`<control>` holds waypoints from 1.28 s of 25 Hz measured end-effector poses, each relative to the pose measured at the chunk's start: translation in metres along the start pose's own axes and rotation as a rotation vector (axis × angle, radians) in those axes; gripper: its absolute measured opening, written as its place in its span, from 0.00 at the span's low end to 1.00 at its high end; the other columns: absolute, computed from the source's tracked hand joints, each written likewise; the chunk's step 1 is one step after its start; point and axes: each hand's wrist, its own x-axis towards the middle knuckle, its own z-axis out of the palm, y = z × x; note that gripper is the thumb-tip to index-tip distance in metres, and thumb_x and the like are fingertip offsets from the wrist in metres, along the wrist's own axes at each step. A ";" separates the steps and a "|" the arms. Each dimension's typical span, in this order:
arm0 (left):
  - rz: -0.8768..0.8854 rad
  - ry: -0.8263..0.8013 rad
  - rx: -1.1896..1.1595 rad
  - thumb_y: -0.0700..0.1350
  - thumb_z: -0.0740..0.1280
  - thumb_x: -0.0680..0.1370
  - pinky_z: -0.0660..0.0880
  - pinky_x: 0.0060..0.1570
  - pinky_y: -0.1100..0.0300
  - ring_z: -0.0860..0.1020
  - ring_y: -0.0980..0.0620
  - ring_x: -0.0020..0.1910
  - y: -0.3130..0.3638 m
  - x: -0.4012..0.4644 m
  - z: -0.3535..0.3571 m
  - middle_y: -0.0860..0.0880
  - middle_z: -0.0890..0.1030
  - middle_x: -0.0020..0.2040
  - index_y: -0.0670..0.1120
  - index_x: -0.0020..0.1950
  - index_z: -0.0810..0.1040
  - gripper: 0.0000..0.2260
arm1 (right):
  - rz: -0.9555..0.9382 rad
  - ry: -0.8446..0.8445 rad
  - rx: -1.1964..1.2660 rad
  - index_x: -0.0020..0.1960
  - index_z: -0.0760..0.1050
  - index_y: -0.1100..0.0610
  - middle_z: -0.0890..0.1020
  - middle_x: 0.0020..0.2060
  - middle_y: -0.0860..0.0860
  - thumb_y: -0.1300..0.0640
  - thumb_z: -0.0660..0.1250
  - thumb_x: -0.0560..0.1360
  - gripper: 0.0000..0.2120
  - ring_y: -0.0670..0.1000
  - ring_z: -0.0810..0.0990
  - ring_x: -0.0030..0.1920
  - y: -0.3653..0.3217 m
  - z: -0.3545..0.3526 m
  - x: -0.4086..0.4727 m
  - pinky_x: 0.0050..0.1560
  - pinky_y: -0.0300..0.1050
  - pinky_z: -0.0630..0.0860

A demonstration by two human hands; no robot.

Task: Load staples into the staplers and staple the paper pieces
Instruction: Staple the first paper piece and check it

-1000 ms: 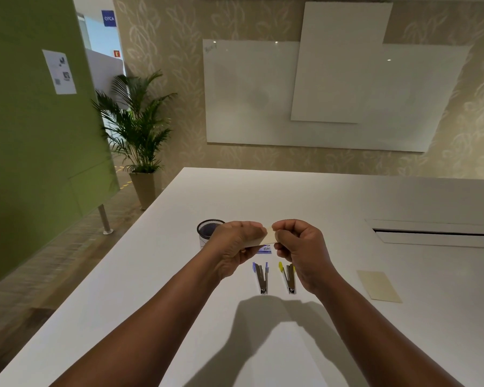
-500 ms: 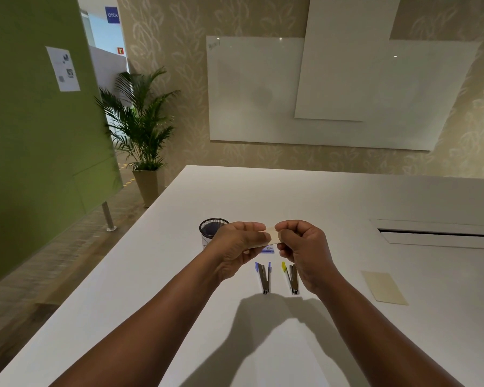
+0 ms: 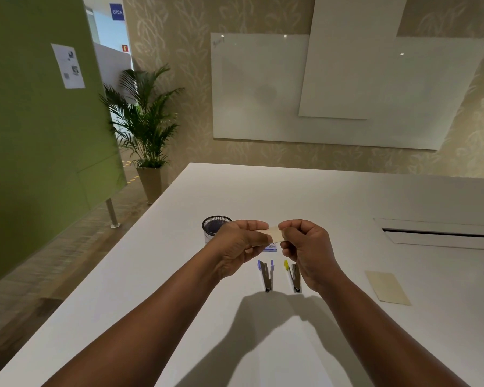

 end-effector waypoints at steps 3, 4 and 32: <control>-0.013 0.005 -0.035 0.30 0.68 0.78 0.83 0.41 0.62 0.83 0.48 0.42 0.002 -0.001 -0.002 0.41 0.84 0.47 0.38 0.54 0.82 0.08 | 0.016 -0.010 0.036 0.48 0.83 0.62 0.80 0.32 0.54 0.68 0.65 0.78 0.09 0.48 0.78 0.31 0.000 0.002 0.002 0.38 0.45 0.76; -0.022 -0.004 -0.061 0.30 0.67 0.78 0.83 0.41 0.62 0.83 0.48 0.41 0.002 -0.002 -0.003 0.41 0.84 0.47 0.38 0.54 0.82 0.08 | 0.015 -0.010 0.047 0.48 0.83 0.62 0.80 0.32 0.54 0.68 0.65 0.78 0.08 0.48 0.77 0.31 0.000 0.002 0.002 0.38 0.45 0.76; 0.031 0.089 1.103 0.55 0.73 0.74 0.80 0.47 0.52 0.82 0.53 0.39 -0.092 0.096 -0.092 0.51 0.85 0.38 0.48 0.35 0.80 0.13 | -0.532 -0.159 -0.813 0.56 0.86 0.56 0.86 0.51 0.52 0.63 0.66 0.79 0.11 0.53 0.83 0.50 0.042 0.093 0.107 0.53 0.52 0.80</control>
